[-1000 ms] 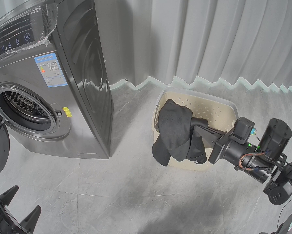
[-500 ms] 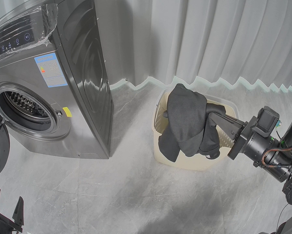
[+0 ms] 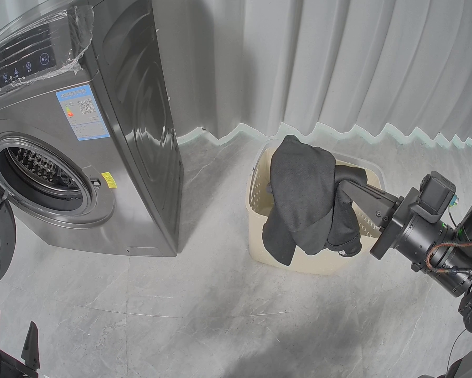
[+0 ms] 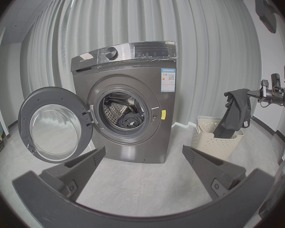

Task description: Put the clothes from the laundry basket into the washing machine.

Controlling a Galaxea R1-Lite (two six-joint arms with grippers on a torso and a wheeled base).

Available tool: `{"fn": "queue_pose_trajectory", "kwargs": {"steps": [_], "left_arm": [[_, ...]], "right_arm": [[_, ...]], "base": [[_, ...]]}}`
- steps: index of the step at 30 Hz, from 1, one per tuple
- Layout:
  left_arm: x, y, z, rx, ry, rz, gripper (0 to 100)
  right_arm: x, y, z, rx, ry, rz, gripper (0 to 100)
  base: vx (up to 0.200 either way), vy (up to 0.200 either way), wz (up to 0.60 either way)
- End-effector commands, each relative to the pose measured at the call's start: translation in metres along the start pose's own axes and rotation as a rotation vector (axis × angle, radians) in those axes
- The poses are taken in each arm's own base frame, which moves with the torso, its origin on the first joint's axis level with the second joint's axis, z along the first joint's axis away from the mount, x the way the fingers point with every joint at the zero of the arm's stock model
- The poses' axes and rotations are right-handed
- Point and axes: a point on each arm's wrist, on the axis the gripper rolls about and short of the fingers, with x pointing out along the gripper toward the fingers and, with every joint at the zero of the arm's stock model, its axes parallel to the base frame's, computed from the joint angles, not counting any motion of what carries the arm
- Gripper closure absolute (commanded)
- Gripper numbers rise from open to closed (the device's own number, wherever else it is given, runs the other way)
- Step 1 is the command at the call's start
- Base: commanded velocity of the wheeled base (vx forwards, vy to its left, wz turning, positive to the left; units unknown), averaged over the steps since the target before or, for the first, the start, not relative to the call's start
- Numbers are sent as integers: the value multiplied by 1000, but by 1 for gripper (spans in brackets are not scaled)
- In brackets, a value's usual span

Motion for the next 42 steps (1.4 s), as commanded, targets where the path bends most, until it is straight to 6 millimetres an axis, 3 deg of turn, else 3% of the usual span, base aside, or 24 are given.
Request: {"fn": "queue_pose_trajectory", "kwargs": {"steps": [1, 26, 35, 42], "left_arm": [[0, 0, -5, -9, 1, -6, 0], [0, -2, -10, -1, 44, -76, 0], [0, -2, -10, -4, 47, -78, 0], [0, -2, -10, -6, 49, -79, 0]], "right_arm": [[1, 1, -1, 2, 4, 8, 100], [4, 8, -6, 11, 5, 39, 100], [4, 9, -6, 11, 5, 39, 100], [4, 9, -6, 13, 5, 39, 100]], "base": [[0, 200, 0], [0, 200, 0], [0, 0, 0], [-200, 0, 0]]}}
